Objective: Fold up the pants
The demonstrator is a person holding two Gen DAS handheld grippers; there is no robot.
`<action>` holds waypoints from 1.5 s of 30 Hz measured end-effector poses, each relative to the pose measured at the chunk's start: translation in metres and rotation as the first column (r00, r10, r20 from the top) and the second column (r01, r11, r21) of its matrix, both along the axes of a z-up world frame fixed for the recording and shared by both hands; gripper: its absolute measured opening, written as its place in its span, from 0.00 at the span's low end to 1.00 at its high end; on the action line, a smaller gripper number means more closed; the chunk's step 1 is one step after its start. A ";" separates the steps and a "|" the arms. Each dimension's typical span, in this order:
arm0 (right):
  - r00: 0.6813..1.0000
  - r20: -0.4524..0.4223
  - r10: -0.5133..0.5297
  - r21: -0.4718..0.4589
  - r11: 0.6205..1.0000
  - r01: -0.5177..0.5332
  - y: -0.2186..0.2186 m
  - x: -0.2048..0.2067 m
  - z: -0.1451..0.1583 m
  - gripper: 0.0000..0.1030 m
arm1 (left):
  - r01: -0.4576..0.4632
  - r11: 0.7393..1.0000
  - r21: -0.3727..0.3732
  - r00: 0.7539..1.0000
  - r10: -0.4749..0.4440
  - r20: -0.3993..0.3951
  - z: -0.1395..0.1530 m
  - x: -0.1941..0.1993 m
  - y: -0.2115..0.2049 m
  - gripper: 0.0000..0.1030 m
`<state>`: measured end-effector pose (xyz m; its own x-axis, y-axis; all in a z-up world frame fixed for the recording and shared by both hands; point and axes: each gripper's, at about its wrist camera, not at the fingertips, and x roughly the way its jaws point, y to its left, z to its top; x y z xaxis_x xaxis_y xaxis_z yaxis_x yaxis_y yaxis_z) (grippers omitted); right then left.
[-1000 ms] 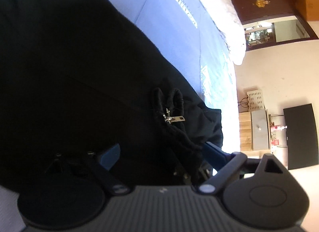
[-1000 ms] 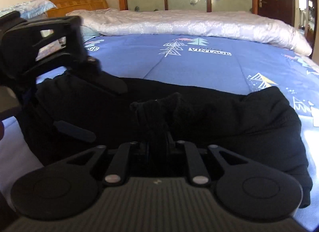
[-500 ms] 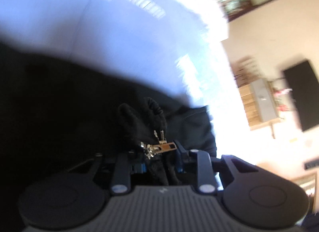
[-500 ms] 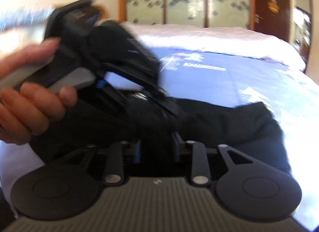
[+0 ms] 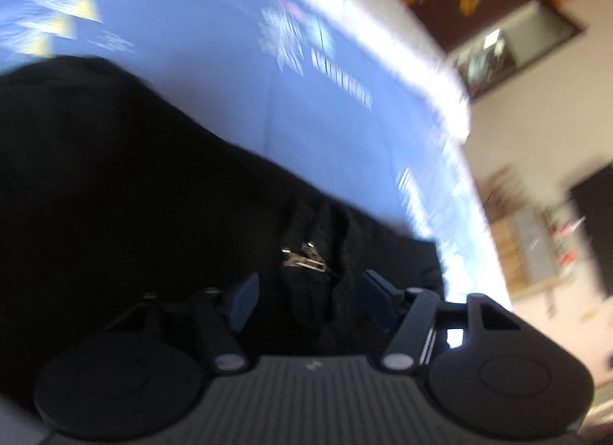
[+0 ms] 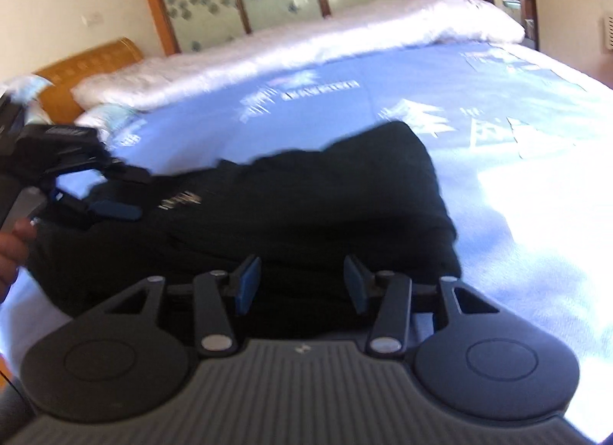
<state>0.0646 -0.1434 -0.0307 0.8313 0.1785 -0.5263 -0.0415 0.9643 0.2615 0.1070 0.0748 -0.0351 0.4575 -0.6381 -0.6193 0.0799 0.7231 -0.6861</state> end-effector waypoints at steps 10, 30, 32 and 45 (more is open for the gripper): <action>0.976 -0.066 0.207 0.135 0.971 -0.197 0.060 0.028 0.008 0.48 | -0.456 0.887 -0.077 0.888 0.448 -0.104 -0.017 -0.079 0.182 0.91; 0.970 -0.013 0.244 0.175 0.955 -0.238 0.115 0.079 0.014 0.27 | -0.514 0.850 -0.114 0.856 0.517 -0.006 -0.001 -0.034 0.164 0.34; 0.960 -0.039 0.278 0.256 0.931 -0.259 0.131 0.105 0.005 0.21 | -0.477 0.874 -0.097 0.874 0.483 0.048 0.016 -0.033 0.151 0.34; 0.968 -0.110 0.224 0.429 0.889 -0.157 0.079 0.067 -0.019 0.11 | -0.129 0.990 0.065 0.940 0.101 0.326 0.078 -0.042 0.013 0.34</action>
<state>0.1320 -0.0644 -0.0497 0.6748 0.5550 -0.4865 -0.1414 0.7442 0.6528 0.0651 0.0875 0.0426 0.7080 -0.5215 -0.4761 0.1991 0.7943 -0.5740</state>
